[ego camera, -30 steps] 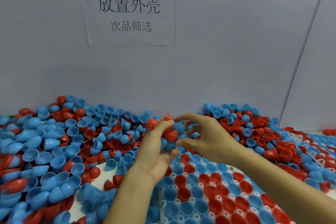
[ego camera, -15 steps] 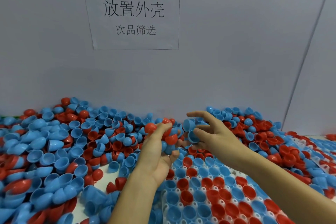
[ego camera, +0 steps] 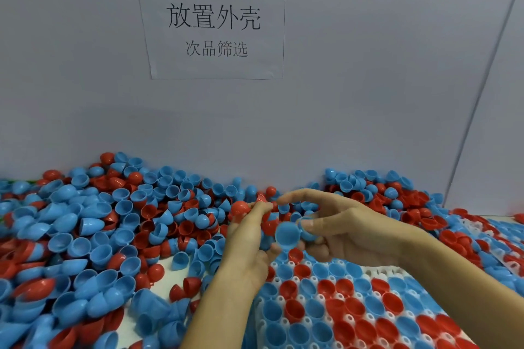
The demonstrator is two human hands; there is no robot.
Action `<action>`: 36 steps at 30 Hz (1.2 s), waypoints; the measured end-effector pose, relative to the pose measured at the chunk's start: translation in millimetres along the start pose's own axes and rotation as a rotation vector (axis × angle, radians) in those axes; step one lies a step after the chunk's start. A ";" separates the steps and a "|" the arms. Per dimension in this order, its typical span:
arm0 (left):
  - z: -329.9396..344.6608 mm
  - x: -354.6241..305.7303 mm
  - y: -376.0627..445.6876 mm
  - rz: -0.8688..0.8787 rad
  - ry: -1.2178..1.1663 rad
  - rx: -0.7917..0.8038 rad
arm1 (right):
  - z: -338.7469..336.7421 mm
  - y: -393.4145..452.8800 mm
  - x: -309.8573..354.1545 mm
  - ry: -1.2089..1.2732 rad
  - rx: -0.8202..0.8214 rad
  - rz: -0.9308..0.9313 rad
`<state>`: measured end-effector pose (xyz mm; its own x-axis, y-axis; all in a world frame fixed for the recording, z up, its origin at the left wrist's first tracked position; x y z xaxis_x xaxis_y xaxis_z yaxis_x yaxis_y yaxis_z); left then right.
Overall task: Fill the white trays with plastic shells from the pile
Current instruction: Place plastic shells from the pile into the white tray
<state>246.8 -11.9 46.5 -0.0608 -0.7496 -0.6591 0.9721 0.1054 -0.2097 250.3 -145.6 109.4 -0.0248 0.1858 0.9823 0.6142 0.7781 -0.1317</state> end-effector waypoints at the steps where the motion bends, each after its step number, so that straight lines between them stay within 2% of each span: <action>1: 1.5 2.7 -0.6 -0.029 0.000 0.016 | 0.0 0.2 0.9 -0.100 0.001 0.021; 4: 5.2 10.9 -3.6 -0.092 -0.007 0.019 | -9.5 4.6 5.8 -0.511 -0.256 0.051; 7: 6.9 15.0 -3.2 -0.093 -0.045 -0.027 | -14.1 6.7 12.3 -0.602 -0.522 -0.015; 12: 8.4 16.8 -1.6 -0.065 -0.153 -0.044 | -4.4 9.4 12.0 -0.771 -0.710 -0.154; 16: 4.6 13.4 0.5 -0.024 -0.194 -0.095 | -0.8 8.5 12.5 -0.837 -0.778 -0.202; 19: 0.7 8.5 2.0 0.031 -0.206 -0.131 | -0.9 3.5 16.5 -0.997 -0.850 -0.245; 21: -0.7 5.6 2.4 0.076 -0.186 -0.134 | 0.1 1.7 17.8 -1.061 -0.830 -0.252; 25: 4.1 6.2 0.3 0.114 -0.134 -0.079 | 3.5 5.8 11.1 -1.057 -0.718 -0.202; 32: 4.6 10.2 1.4 0.116 -0.112 -0.087 | -3.7 -3.7 14.8 -1.061 -0.814 -0.233; 36: 0.1 3.5 1.8 0.112 -0.121 -0.091 | -34.3 -24.8 19.7 -0.984 -0.874 -0.213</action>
<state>248.4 -14.4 43.9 0.0793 -0.8026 -0.5913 0.9465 0.2468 -0.2081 261.7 -181.8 136.6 -0.5114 0.7501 0.4192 0.8186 0.2769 0.5032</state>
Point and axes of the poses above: each hand's wrist, its own y-axis towards the middle knuckle, its own z-axis out of the palm, x = y × z, the point moved 5 cm from there along y, towards the middle knuckle, and after that the axes turned 10 degrees about -y, right-handed, at the moved point
